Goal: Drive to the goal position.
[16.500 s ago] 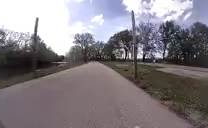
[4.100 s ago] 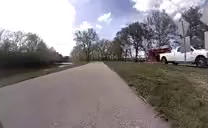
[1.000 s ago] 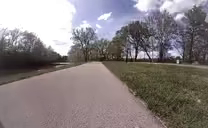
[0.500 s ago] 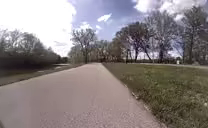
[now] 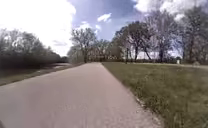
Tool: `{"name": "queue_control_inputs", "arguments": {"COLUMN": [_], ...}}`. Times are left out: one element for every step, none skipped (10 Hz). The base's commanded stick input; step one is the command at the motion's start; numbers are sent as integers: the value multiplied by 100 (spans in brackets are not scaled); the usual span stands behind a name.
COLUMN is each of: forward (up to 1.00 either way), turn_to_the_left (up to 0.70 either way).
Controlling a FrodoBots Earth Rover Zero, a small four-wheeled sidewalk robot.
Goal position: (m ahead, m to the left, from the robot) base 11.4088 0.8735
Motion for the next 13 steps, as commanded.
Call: {"name": "queue_control_inputs", "arguments": {"forward": [100, 100, 100, 100, 100, 100, 100, 100, 100, 100, 100, 100, 100], "turn_to_the_left": [0, 0, 0, 0, 0, 0, 0, 0, 0, 0, 1, 6, 33]}}
